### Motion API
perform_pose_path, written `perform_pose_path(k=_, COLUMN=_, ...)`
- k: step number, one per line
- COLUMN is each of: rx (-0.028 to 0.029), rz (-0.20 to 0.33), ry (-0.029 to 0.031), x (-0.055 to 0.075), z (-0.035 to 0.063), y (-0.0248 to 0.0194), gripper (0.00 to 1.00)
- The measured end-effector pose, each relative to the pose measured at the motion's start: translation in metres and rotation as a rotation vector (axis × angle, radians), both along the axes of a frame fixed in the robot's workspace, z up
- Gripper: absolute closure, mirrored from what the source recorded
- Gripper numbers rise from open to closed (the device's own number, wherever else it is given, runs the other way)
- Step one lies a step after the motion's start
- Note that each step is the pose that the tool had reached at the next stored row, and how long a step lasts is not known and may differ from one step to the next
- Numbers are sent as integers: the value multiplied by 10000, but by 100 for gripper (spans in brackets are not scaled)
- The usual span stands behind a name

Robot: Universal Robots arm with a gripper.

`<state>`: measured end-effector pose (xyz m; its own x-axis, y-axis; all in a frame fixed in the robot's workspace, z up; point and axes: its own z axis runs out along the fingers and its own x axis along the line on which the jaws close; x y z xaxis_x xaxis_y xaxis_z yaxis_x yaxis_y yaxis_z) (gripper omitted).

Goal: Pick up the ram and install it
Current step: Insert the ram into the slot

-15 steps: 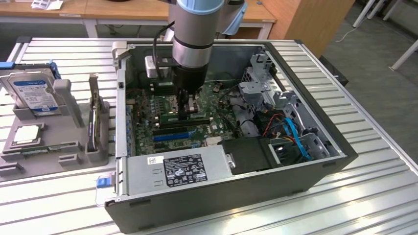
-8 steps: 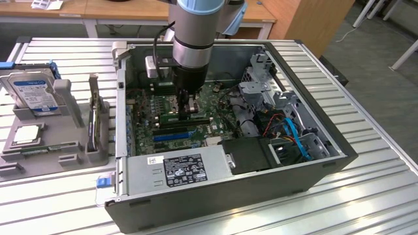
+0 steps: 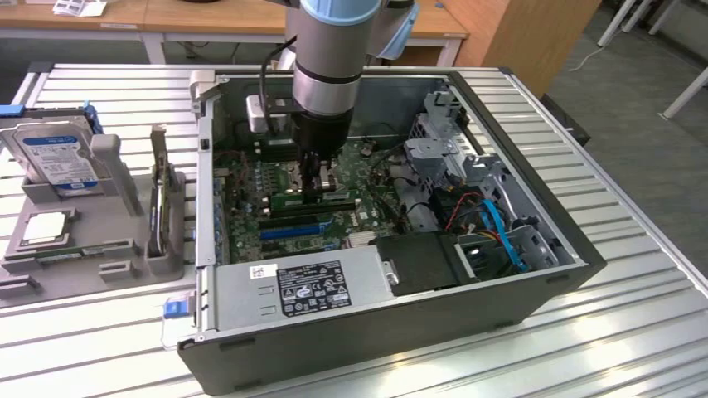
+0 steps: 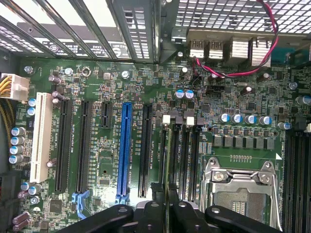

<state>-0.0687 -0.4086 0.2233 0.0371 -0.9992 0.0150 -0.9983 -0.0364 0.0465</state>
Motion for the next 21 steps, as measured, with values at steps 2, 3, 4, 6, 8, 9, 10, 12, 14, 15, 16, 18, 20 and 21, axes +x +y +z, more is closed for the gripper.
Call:
perform_pose_path(k=2, rx=2, rz=0, ry=-3, x=0, z=-5, y=0, gripper=87)
perform_pose_path(k=3, rx=0, rz=0, ry=-5, x=0, z=-8, y=0, gripper=87)
perform_pose_path(k=4, rx=0, rz=1, ry=-7, x=0, z=-11, y=0, gripper=87)
perform_pose_path(k=6, rx=0, rz=0, ry=-12, x=0, z=-17, y=0, gripper=87)
perform_pose_path(k=8, rx=-2, rz=0, ry=-14, x=0, z=-21, y=0, gripper=87)
perform_pose_path(k=9, rx=-1, rz=1, ry=-15, x=0, z=-24, y=0, gripper=87)
perform_pose_path(k=10, rx=-1, rz=0, ry=-17, x=0, z=-27, y=0, gripper=87)
perform_pose_path(k=12, rx=-1, rz=1, ry=-19, x=0, z=-31, y=0, gripper=87)
perform_pose_path(k=14, rx=-2, rz=0, ry=-18, x=0, z=-31, y=0, gripper=87)
perform_pose_path(k=15, rx=-1, rz=0, ry=-18, x=0, z=-31, y=0, gripper=87)
perform_pose_path(k=16, rx=-1, rz=0, ry=-18, x=0, z=-31, y=0, gripper=87)
perform_pose_path(k=18, rx=1, rz=0, ry=-19, x=0, z=-31, y=0, gripper=87)
perform_pose_path(k=20, rx=3, rz=0, ry=-20, x=0, z=-30, y=1, gripper=87)
perform_pose_path(k=21, rx=3, rz=0, ry=-20, x=0, z=-29, y=0, gripper=87)
